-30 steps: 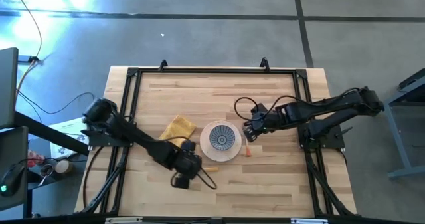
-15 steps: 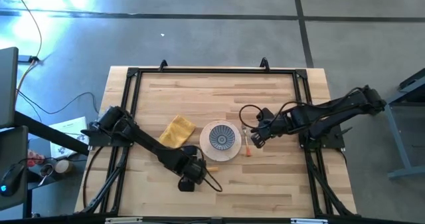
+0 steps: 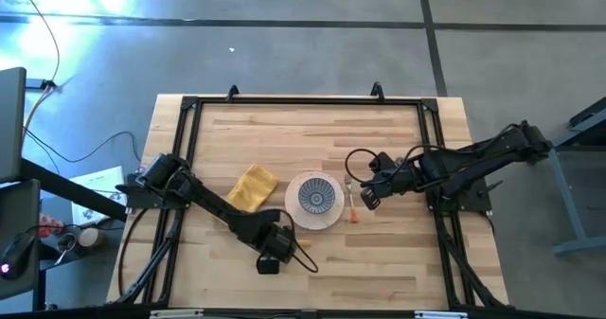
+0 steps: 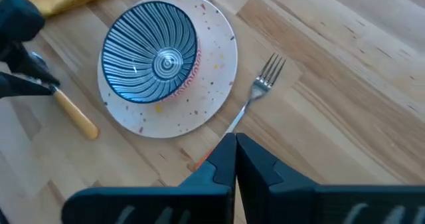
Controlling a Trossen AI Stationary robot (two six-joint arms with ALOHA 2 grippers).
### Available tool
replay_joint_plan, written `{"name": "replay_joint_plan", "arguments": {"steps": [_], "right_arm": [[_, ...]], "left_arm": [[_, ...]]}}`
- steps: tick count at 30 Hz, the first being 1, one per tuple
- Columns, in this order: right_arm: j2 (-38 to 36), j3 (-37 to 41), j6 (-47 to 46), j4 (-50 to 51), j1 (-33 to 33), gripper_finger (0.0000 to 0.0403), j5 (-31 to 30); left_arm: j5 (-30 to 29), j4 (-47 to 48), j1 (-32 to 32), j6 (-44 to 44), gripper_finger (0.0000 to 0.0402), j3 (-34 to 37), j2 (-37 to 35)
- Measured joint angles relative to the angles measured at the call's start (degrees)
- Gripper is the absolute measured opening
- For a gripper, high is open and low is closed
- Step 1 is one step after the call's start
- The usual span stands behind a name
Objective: Set table place
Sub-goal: Put the yellow spoon into the blue patterned bowl
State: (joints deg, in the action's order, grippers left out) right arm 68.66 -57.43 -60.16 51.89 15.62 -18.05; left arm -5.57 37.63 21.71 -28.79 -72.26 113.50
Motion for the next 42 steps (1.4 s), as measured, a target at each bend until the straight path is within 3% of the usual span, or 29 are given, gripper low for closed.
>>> {"name": "replay_joint_plan", "arguments": {"steps": [3, 9, 12, 17, 23, 30, 36, 42], "right_arm": [[-0.14, 0.0, 0.01, -0.18, -0.02, 0.0001, -0.04], [-0.57, 0.0, 0.01, -0.55, -0.02, 0.0001, 0.02], [-0.94, 0.0, 0.34, -2.02, -0.08, 0.0001, 1.79], [-1.74, 0.02, 8.37, -11.75, -2.11, 0.0001, 9.7], [-1.89, 0.0, 19.04, -25.96, -10.09, 0.0005, 26.32], [-1.85, 0.0, 22.25, -27.82, -19.52, 0.0063, 38.37], [1.91, 0.0, 21.62, -29.86, -22.87, 0.0118, 42.81], [8.18, -2.03, 24.86, -35.75, -22.84, 0.0135, 46.65]], "left_arm": [[1.02, 1.37, 0.0, 0.55, 0.0016, -1.81, 0.33], [1.01, 19.87, 0.09, 7.57, 0.0007, -12.92, -0.19], [-4.77, 30.36, 0.09, 12.83, 0.0009, -21.24, -0.38], [-19.67, 43.23, -0.92, 21.28, 0.0002, -33.7, -0.56], [-22.56, 50.5, -5.47, 28.63, 0.0001, -42.38, -0.58], [-19.72, 50.84, -9.22, 36.61, 0.0001, -43.17, -0.58], [-18.27, 45.51, -11.82, 42.5, 0.0001, -43.17, -0.58], [-6.66, 42.62, -17.01, 42.3, 0.0001, -43.2, -0.37]]}}
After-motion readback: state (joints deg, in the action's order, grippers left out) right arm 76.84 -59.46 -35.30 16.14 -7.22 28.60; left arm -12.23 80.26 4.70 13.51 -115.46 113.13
